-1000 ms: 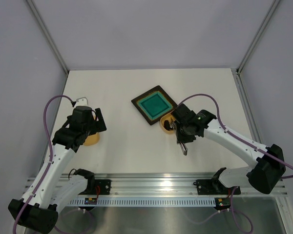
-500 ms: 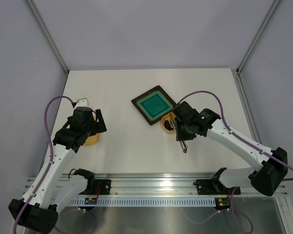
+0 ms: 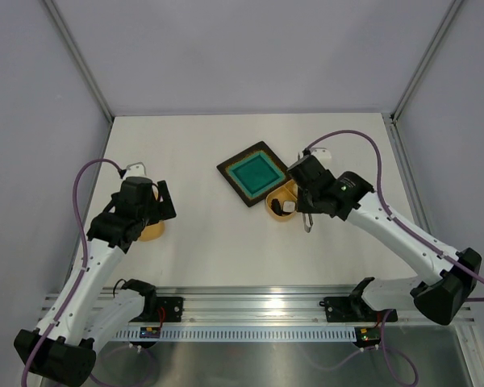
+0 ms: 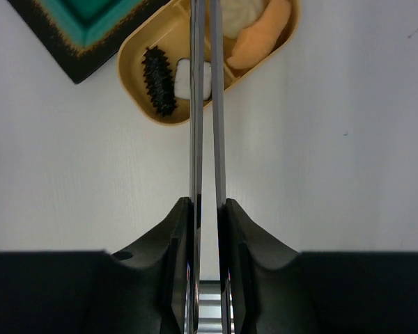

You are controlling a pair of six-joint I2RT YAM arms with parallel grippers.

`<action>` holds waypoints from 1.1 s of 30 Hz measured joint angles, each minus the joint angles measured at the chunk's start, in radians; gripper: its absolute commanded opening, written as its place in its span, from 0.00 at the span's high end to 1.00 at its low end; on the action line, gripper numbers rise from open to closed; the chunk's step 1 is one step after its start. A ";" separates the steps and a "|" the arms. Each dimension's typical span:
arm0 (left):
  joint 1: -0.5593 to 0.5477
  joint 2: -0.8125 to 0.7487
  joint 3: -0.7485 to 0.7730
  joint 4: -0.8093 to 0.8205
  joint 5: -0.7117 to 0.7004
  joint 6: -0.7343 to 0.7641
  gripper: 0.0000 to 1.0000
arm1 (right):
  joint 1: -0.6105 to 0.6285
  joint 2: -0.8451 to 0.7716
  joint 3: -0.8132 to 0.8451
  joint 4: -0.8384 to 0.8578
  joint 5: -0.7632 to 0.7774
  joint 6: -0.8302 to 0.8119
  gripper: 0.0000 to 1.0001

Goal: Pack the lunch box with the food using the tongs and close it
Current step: Adjust the fake food in the packing box, then place the clamp at the center of the board.

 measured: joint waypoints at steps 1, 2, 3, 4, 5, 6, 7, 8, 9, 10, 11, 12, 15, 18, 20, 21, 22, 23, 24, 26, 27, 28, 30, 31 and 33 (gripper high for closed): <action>0.000 -0.003 0.000 0.000 0.000 0.000 0.01 | -0.012 0.001 0.000 0.000 0.015 0.000 0.94; 0.000 -0.006 0.000 -0.002 0.000 0.000 0.01 | -0.037 0.000 -0.005 0.003 0.026 -0.001 0.94; 0.000 -0.012 0.000 -0.002 0.000 0.000 0.01 | -0.076 -0.007 -0.018 0.014 0.037 -0.004 0.94; 0.000 -0.017 0.000 -0.003 0.000 0.000 0.01 | -0.124 -0.019 -0.039 0.035 0.042 -0.008 0.93; 0.000 -0.021 0.000 -0.003 0.000 0.000 0.01 | -0.178 -0.040 -0.072 0.064 0.045 -0.013 0.93; 0.000 -0.023 0.000 -0.003 0.000 0.000 0.01 | -0.233 -0.063 -0.110 0.084 0.054 -0.021 0.93; 0.000 -0.025 0.000 -0.003 0.000 0.000 0.01 | -0.273 -0.084 -0.142 0.098 0.059 -0.025 0.92; 0.000 -0.025 0.000 -0.003 0.000 0.000 0.01 | -0.314 -0.105 -0.179 0.110 0.072 -0.029 0.92; 0.000 -0.025 0.000 -0.003 0.000 0.000 0.01 | -0.341 -0.121 -0.211 0.117 0.083 -0.032 0.92; 0.000 -0.024 0.000 -0.003 0.000 0.000 0.01 | -0.362 -0.132 -0.243 0.137 0.091 -0.036 0.92; 0.000 -0.024 0.000 -0.003 0.000 0.000 0.01 | -0.380 -0.134 -0.269 0.154 0.092 -0.038 0.92; 0.000 -0.024 0.000 -0.003 0.000 0.000 0.01 | -0.396 -0.130 -0.295 0.178 0.091 -0.040 0.92; 0.000 -0.024 0.000 -0.006 0.000 0.000 0.01 | -0.455 -0.096 -0.367 0.252 0.085 -0.042 0.88; 0.000 -0.024 0.000 -0.013 -0.001 0.000 0.01 | -0.514 -0.055 -0.418 0.311 0.073 -0.042 0.87; 0.000 -0.024 0.000 -0.019 -0.001 0.000 0.01 | -0.555 -0.019 -0.440 0.348 0.061 -0.042 0.87; 0.000 -0.024 0.000 -0.021 -0.001 0.000 0.01 | -0.573 0.002 -0.447 0.361 0.054 -0.043 0.86; 0.000 -0.024 0.000 -0.022 -0.001 0.000 0.01 | -0.584 0.017 -0.449 0.367 0.051 -0.045 0.84; 0.000 -0.024 0.000 -0.022 -0.001 0.000 0.01 | -0.596 0.032 -0.450 0.375 0.045 -0.047 0.75; 0.000 -0.024 0.000 -0.022 -0.001 0.000 0.01 | -0.605 0.041 -0.451 0.382 0.040 -0.049 0.71; 0.000 -0.024 0.000 -0.022 -0.001 0.000 0.01 | -0.618 0.048 -0.451 0.399 0.032 -0.054 0.64; 0.000 -0.024 0.000 -0.022 -0.001 0.000 0.01 | -0.623 0.050 -0.450 0.407 0.028 -0.056 0.52; 0.000 -0.024 0.000 -0.022 -0.001 0.000 0.01 | -0.629 0.056 -0.450 0.413 0.023 -0.059 0.47; 0.000 -0.023 0.000 -0.022 -0.001 0.000 0.01 | -0.637 0.074 -0.446 0.419 0.011 -0.066 0.44; 0.000 -0.022 0.000 -0.022 -0.001 0.000 0.01 | -0.640 0.088 -0.442 0.420 0.009 -0.068 0.40; 0.000 -0.017 0.000 -0.022 -0.001 0.000 0.01 | -0.641 0.109 -0.438 0.422 0.008 -0.072 0.33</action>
